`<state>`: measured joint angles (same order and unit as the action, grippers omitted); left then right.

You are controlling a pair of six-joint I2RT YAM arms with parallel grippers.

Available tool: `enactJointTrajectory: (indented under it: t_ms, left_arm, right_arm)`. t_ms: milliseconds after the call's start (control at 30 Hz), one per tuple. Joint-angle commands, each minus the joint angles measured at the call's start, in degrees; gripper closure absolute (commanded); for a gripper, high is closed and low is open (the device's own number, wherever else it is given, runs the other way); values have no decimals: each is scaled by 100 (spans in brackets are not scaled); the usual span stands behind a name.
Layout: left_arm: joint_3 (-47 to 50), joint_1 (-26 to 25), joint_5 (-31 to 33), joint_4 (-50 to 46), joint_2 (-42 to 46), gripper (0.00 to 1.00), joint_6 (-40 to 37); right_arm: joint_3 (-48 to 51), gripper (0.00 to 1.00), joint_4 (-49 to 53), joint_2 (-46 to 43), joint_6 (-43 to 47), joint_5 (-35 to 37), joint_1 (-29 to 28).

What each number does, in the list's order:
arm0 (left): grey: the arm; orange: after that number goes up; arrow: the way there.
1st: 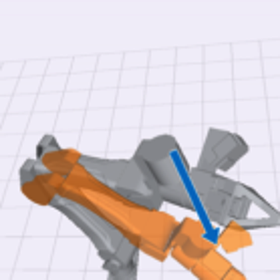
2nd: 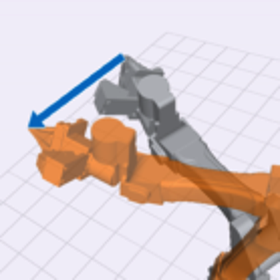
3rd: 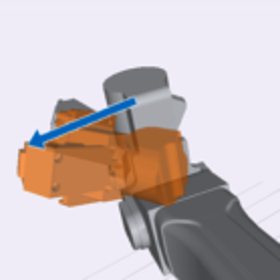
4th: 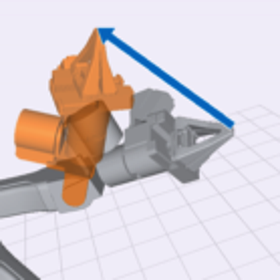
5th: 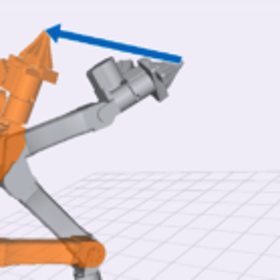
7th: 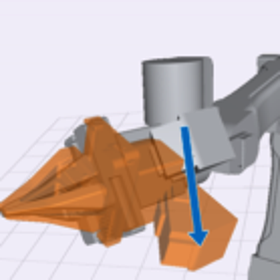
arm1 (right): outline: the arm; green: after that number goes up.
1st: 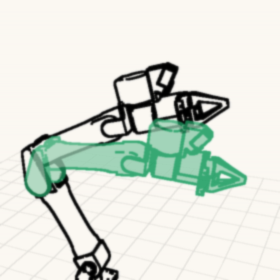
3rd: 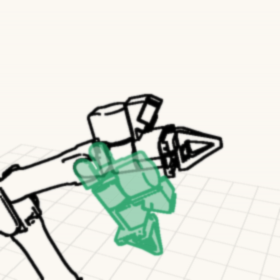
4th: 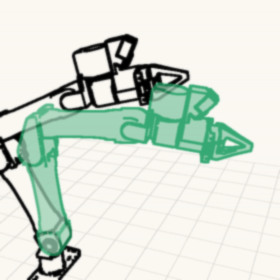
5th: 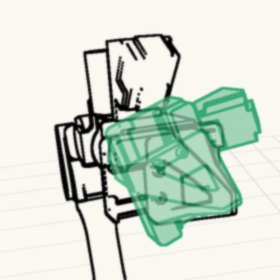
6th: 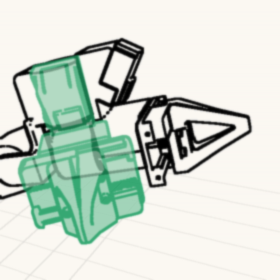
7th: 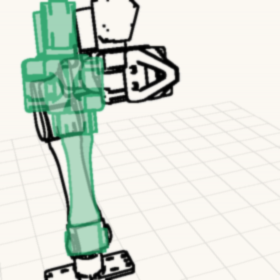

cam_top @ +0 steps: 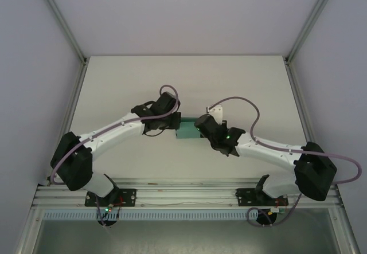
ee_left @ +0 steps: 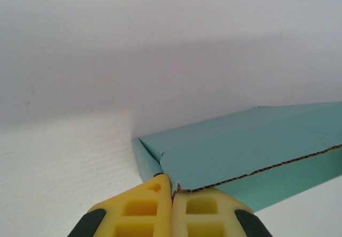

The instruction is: Assemble paper box

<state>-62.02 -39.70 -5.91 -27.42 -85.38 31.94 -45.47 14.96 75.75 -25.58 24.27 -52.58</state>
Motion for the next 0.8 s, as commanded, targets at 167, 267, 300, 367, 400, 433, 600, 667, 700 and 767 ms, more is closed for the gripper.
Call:
enactJointTrajectory:
  t_ms: [167, 267, 300, 367, 400, 433, 600, 667, 700, 767]
  left_arm:
    - [1364, -608, 1080, 1107, 250, 100, 98]
    - [1896, -898, 1064, 1987, 200, 100, -347]
    - [2022, -954, 1121, 2158, 166, 100, -393]
    - [2203, -974, 1225, 2261, 108, 100, -309]
    - [2282, -978, 1244, 2302, 101, 100, -269]
    - [2355, -977, 1230, 2368, 114, 100, -257]
    - [2542, -971, 1195, 2613, 238, 100, -202]
    - [2489, -971, 1296, 2505, 302, 100, -211]
    - [2455, -978, 1344, 2441, 327, 100, -223]
    - [2412, -978, 1401, 2346, 334, 100, -269]
  right_arm:
    - [782, 100, -728, -269, 31, 0, -79]
    - [1237, 100, -1610, -324, 527, -332, -77]
    - [1318, 100, -1826, -330, 695, -406, -78]
    - [1413, 100, -1942, -353, 846, -401, -79]
    - [1414, 100, -1932, -372, 840, -403, -80]
    - [1420, 99, -1915, -390, 815, -448, -81]
    - [1268, 86, -1540, -506, 580, -372, -79]
    - [1122, 80, -1305, -631, 519, -406, -70]
    - [1049, 76, -1211, -713, 557, -506, -64]
    - [977, 62, -1082, -892, 719, -755, -46]
